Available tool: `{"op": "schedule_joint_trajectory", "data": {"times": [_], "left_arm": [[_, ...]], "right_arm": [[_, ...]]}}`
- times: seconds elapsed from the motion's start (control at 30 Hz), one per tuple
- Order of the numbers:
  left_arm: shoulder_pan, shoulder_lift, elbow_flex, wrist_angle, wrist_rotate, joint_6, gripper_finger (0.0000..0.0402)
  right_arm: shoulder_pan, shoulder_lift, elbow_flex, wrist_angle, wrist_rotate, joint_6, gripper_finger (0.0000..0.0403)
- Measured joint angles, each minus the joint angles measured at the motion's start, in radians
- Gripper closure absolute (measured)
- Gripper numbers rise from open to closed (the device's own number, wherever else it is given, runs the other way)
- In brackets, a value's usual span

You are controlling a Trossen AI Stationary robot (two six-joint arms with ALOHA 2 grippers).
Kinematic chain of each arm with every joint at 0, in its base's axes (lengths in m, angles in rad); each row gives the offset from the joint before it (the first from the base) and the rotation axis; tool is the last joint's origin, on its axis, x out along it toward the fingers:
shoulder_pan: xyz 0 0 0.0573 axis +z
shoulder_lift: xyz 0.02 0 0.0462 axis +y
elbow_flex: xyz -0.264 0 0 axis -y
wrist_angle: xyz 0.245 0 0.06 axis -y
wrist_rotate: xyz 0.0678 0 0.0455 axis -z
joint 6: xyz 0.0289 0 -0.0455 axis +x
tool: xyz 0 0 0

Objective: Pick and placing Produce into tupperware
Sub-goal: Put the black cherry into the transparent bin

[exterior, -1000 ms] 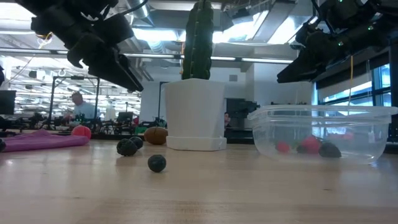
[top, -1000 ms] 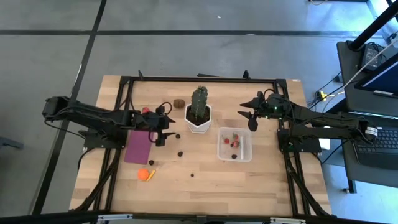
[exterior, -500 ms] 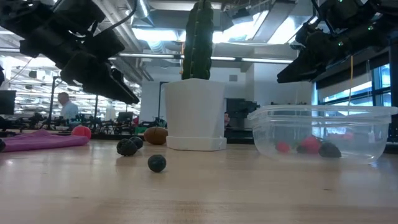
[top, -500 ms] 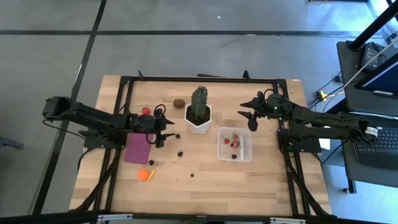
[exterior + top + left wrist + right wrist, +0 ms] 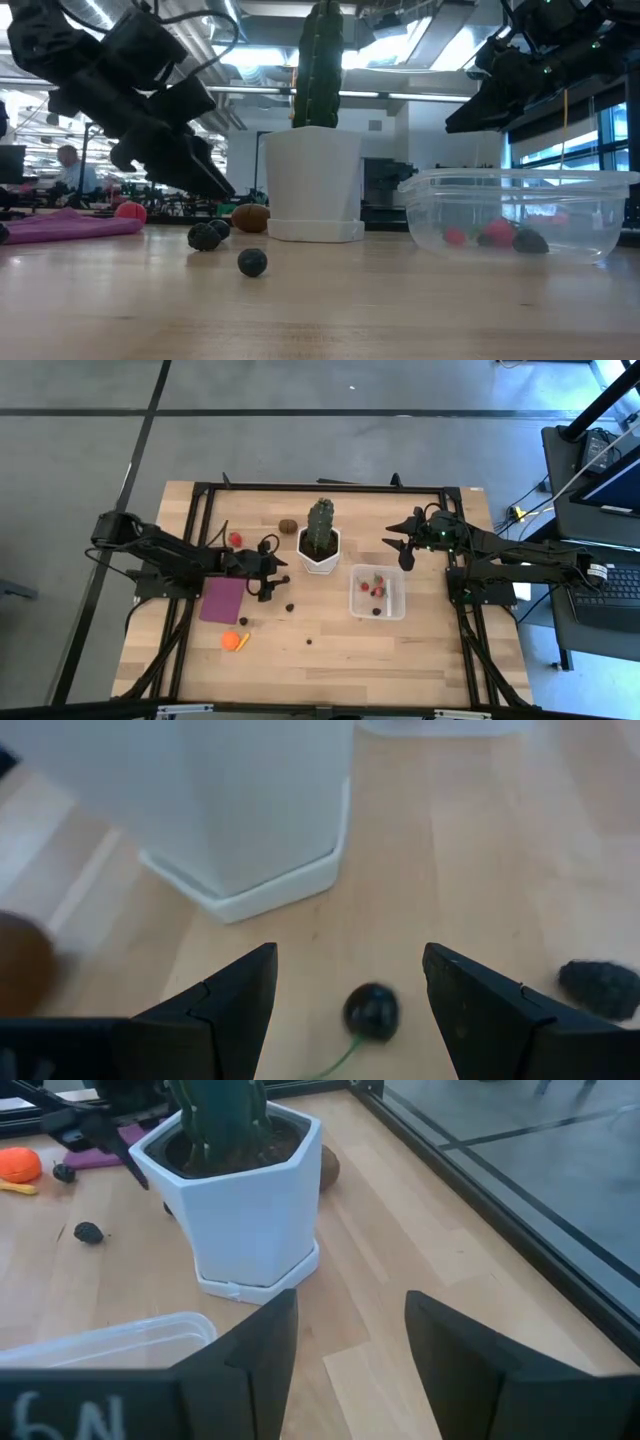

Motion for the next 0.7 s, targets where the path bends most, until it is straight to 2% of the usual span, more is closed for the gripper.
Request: {"op": "schedule_joint_trajectory", "data": {"times": [0.7], "left_arm": [[-0.001, 0.206, 0.0, 0.099, 0.008, -0.028, 0.0157]], "right_arm": [[0.0, 0.0, 0.0, 0.0, 0.0, 0.0, 0.0214]]}}
